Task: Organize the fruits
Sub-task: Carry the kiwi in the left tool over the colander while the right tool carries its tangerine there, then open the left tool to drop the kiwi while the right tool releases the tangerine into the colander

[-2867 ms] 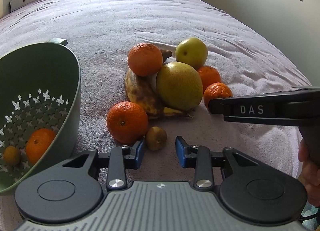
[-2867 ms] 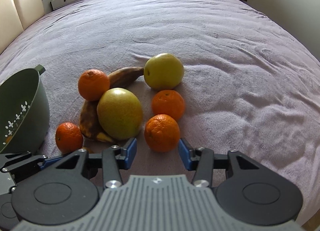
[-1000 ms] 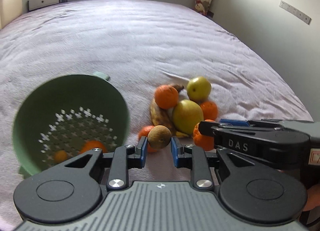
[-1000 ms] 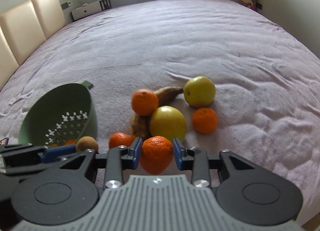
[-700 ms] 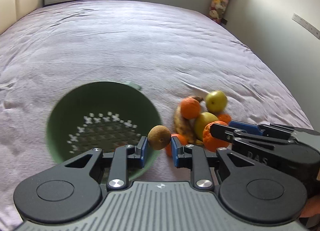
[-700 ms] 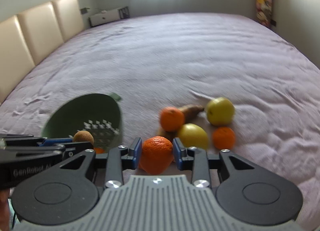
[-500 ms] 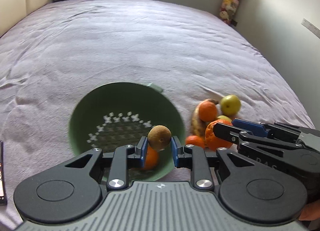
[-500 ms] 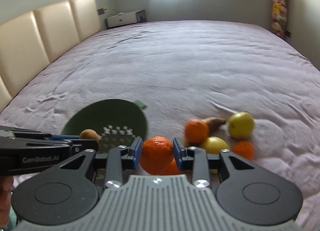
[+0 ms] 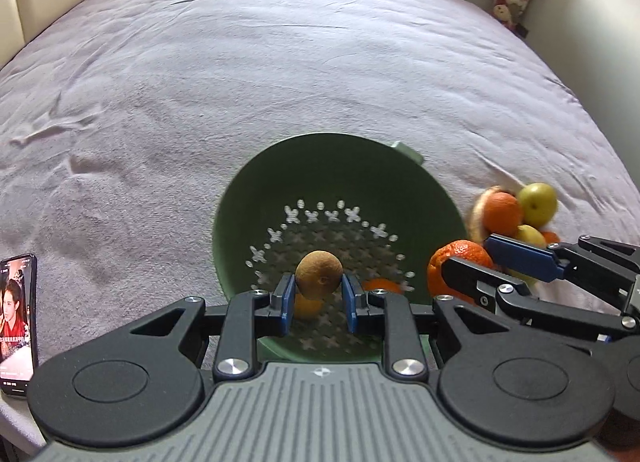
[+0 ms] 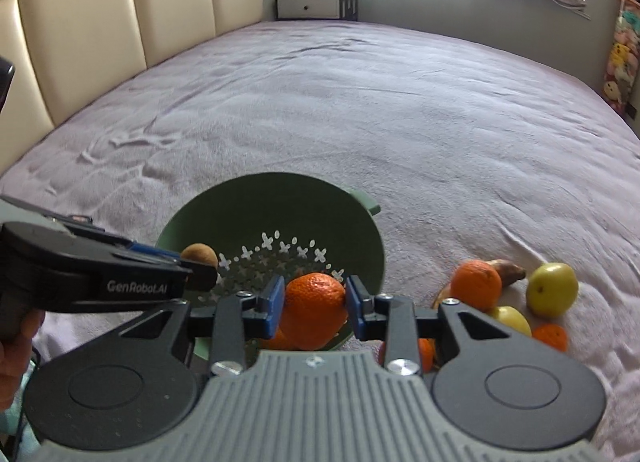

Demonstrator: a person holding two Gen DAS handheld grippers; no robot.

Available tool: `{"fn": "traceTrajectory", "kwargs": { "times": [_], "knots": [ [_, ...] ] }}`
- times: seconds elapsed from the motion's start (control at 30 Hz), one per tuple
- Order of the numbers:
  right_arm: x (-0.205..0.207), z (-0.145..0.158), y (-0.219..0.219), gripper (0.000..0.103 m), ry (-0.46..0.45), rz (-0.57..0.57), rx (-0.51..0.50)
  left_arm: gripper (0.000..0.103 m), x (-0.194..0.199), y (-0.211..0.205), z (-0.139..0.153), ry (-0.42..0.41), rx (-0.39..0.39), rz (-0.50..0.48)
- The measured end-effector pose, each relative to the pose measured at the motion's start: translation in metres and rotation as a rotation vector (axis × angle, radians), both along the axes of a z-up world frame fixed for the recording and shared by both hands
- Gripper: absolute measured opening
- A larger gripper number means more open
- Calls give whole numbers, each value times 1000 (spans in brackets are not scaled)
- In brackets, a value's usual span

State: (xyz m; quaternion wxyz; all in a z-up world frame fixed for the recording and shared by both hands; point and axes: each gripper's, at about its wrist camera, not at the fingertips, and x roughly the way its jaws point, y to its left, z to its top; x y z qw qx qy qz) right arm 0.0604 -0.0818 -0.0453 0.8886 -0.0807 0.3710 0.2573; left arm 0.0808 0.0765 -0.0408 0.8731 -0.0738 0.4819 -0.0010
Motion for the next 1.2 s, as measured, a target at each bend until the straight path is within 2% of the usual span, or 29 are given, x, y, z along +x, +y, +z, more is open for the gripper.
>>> {"fn": "traceTrajectory", "kwargs": {
  "times": [0.4,0.67,0.83,1.03,1.2],
  "knots": [
    [27,-25,23,30,7,49,-72,28,22,10,-24,26,24,54],
    [42,-43,32,30,30,50,-95,28,31,10,-38,41,27,49],
    [50,-51,34,30,45,47,-104,28,35,5,-43,39,69,30],
    [51,-59,36,30,44,57,-133,28,38,-6,-47,35,158,-15],
    [49,-60,37,31,35,68,-148,29,38,-6,-47,38,168,-16]
  ]
}}
